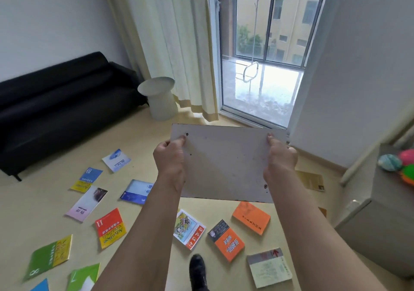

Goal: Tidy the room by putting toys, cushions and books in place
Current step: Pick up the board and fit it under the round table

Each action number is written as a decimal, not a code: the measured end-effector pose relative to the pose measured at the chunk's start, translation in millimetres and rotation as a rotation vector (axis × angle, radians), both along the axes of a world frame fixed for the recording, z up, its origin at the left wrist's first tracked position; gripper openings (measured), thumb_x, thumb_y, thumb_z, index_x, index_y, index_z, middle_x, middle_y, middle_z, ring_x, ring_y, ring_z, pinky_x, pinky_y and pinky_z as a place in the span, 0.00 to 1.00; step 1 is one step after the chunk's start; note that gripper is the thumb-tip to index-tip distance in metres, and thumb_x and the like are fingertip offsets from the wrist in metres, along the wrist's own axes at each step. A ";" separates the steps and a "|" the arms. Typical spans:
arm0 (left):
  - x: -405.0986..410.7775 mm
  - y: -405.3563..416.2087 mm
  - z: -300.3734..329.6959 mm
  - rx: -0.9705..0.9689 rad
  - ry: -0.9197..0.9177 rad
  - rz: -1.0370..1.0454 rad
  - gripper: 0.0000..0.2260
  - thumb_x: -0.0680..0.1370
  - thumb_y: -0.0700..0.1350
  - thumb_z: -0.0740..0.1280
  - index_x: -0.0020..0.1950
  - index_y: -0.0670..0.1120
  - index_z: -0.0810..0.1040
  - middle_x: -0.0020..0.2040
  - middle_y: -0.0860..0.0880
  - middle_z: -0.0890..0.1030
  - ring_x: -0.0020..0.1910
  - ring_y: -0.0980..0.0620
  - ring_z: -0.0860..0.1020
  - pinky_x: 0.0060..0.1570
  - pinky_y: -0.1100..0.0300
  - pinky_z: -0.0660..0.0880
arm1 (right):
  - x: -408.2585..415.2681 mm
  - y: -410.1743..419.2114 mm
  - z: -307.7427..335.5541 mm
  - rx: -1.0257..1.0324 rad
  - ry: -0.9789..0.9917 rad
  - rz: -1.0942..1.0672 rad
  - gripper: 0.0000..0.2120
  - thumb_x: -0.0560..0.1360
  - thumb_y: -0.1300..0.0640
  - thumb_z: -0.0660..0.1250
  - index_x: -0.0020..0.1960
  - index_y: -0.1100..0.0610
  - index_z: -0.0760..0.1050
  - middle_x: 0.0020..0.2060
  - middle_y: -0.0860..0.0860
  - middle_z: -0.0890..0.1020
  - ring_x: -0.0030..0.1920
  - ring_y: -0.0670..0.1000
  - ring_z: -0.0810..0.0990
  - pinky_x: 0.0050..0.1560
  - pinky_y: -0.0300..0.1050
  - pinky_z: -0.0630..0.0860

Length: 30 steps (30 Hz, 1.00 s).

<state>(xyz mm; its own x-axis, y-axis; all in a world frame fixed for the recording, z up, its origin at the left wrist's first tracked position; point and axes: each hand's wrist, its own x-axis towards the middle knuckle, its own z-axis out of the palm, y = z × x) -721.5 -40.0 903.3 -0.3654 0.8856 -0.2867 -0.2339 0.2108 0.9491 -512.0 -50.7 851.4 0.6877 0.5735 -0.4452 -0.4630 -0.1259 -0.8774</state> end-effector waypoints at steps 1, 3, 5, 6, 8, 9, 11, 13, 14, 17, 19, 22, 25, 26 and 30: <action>-3.5 20.0 2.4 0.002 -0.010 0.002 0.06 0.74 0.43 0.72 0.41 0.45 0.76 0.40 0.47 0.80 0.35 0.47 0.76 0.36 0.60 0.71 | -3.7 22.4 2.7 0.007 -0.013 -0.005 0.21 0.60 0.39 0.73 0.44 0.50 0.70 0.46 0.50 0.79 0.52 0.59 0.79 0.54 0.59 0.79; -10.2 51.9 7.1 -0.003 -0.026 0.001 0.06 0.75 0.44 0.72 0.43 0.45 0.77 0.39 0.48 0.79 0.34 0.48 0.75 0.35 0.60 0.69 | -9.8 60.4 8.2 0.006 -0.031 -0.001 0.21 0.60 0.40 0.73 0.45 0.51 0.73 0.44 0.50 0.80 0.50 0.58 0.80 0.53 0.58 0.79; -18.8 86.9 14.5 -0.001 -0.036 0.011 0.06 0.76 0.45 0.71 0.41 0.46 0.76 0.38 0.48 0.78 0.32 0.50 0.74 0.33 0.61 0.66 | -18.3 99.7 18.0 -0.003 -0.058 0.008 0.21 0.60 0.40 0.72 0.47 0.51 0.75 0.44 0.51 0.81 0.50 0.58 0.80 0.53 0.57 0.79; -25.4 110.3 19.8 0.002 -0.046 0.018 0.07 0.76 0.44 0.71 0.40 0.46 0.76 0.38 0.49 0.78 0.32 0.51 0.73 0.32 0.61 0.65 | -25.4 123.7 25.4 -0.006 -0.078 0.016 0.22 0.61 0.40 0.72 0.48 0.52 0.76 0.44 0.51 0.80 0.50 0.59 0.79 0.54 0.57 0.79; -38.7 151.8 28.3 0.017 -0.063 0.029 0.08 0.76 0.44 0.72 0.38 0.47 0.76 0.37 0.49 0.78 0.31 0.51 0.73 0.31 0.61 0.66 | -38.4 167.1 36.6 -0.012 -0.099 0.034 0.24 0.61 0.39 0.71 0.51 0.52 0.76 0.46 0.52 0.80 0.51 0.59 0.77 0.55 0.56 0.78; -44.9 169.9 32.5 0.022 -0.065 0.034 0.08 0.76 0.44 0.72 0.38 0.47 0.76 0.36 0.49 0.78 0.31 0.51 0.74 0.31 0.61 0.66 | -43.2 186.8 41.2 0.007 -0.093 0.031 0.26 0.60 0.38 0.71 0.52 0.52 0.76 0.47 0.52 0.80 0.52 0.60 0.77 0.55 0.57 0.77; -56.8 207.4 39.0 0.032 -0.076 0.038 0.09 0.75 0.44 0.72 0.37 0.48 0.76 0.35 0.50 0.79 0.31 0.50 0.75 0.32 0.62 0.69 | -54.9 227.2 46.0 0.044 -0.079 0.042 0.27 0.59 0.38 0.71 0.53 0.51 0.76 0.48 0.52 0.80 0.54 0.60 0.77 0.54 0.55 0.77; -66.0 246.3 42.2 0.052 -0.077 0.046 0.09 0.74 0.43 0.73 0.36 0.48 0.76 0.34 0.50 0.80 0.32 0.49 0.76 0.33 0.62 0.71 | -64.2 264.7 45.9 0.076 -0.064 0.044 0.25 0.61 0.40 0.71 0.53 0.52 0.76 0.47 0.52 0.81 0.54 0.60 0.77 0.52 0.53 0.78; -69.0 266.9 42.0 0.055 -0.068 0.051 0.09 0.74 0.43 0.73 0.36 0.49 0.76 0.34 0.50 0.80 0.32 0.50 0.76 0.34 0.61 0.72 | -67.3 284.0 44.4 0.080 -0.052 0.042 0.25 0.61 0.40 0.71 0.53 0.52 0.76 0.47 0.52 0.81 0.54 0.60 0.78 0.52 0.54 0.78; -69.0 316.1 39.0 0.060 -0.063 0.053 0.09 0.74 0.43 0.72 0.37 0.49 0.75 0.36 0.50 0.80 0.34 0.50 0.77 0.36 0.60 0.72 | -68.1 331.5 38.6 0.076 -0.054 0.036 0.24 0.59 0.38 0.72 0.49 0.50 0.76 0.45 0.50 0.81 0.56 0.58 0.77 0.56 0.58 0.77; -63.4 352.5 31.2 0.036 -0.073 0.051 0.09 0.75 0.43 0.72 0.38 0.49 0.75 0.38 0.50 0.80 0.34 0.49 0.77 0.35 0.60 0.72 | -61.7 369.1 31.0 0.055 -0.058 0.024 0.26 0.56 0.36 0.71 0.47 0.50 0.76 0.44 0.49 0.82 0.57 0.57 0.76 0.57 0.58 0.77; -51.6 411.8 13.4 -0.014 -0.103 0.067 0.09 0.74 0.43 0.72 0.37 0.48 0.75 0.37 0.50 0.80 0.33 0.49 0.77 0.33 0.61 0.72 | -47.7 433.4 13.3 0.010 -0.095 0.027 0.28 0.52 0.33 0.69 0.45 0.49 0.76 0.43 0.47 0.82 0.54 0.59 0.78 0.58 0.57 0.75; -38.8 478.3 -0.2 -0.041 -0.095 0.101 0.08 0.73 0.43 0.73 0.37 0.47 0.75 0.37 0.48 0.80 0.33 0.48 0.77 0.35 0.61 0.72 | -35.2 509.0 -5.3 -0.016 -0.069 0.071 0.31 0.50 0.32 0.68 0.48 0.48 0.76 0.45 0.48 0.82 0.55 0.59 0.78 0.58 0.58 0.75; -35.0 503.2 -5.1 -0.040 -0.084 0.119 0.08 0.74 0.43 0.72 0.38 0.46 0.75 0.37 0.48 0.81 0.33 0.47 0.77 0.36 0.60 0.73 | -32.1 538.1 -10.5 -0.020 -0.059 0.097 0.31 0.50 0.32 0.68 0.48 0.48 0.76 0.46 0.48 0.82 0.56 0.59 0.77 0.59 0.58 0.74; -23.2 598.2 -14.4 -0.059 -0.062 0.189 0.07 0.74 0.43 0.72 0.40 0.46 0.76 0.39 0.47 0.82 0.35 0.46 0.78 0.36 0.60 0.73 | -21.5 650.4 -25.7 -0.008 0.003 0.197 0.34 0.49 0.32 0.69 0.52 0.47 0.76 0.49 0.50 0.82 0.58 0.60 0.76 0.58 0.61 0.73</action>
<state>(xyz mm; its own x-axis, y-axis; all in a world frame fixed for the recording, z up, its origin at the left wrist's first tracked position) -744.7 558.2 888.9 -0.5034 0.7838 -0.3637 -0.3326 0.2128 0.9188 -533.5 599.7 825.7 0.5613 0.6931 -0.4523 -0.4316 -0.2212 -0.8745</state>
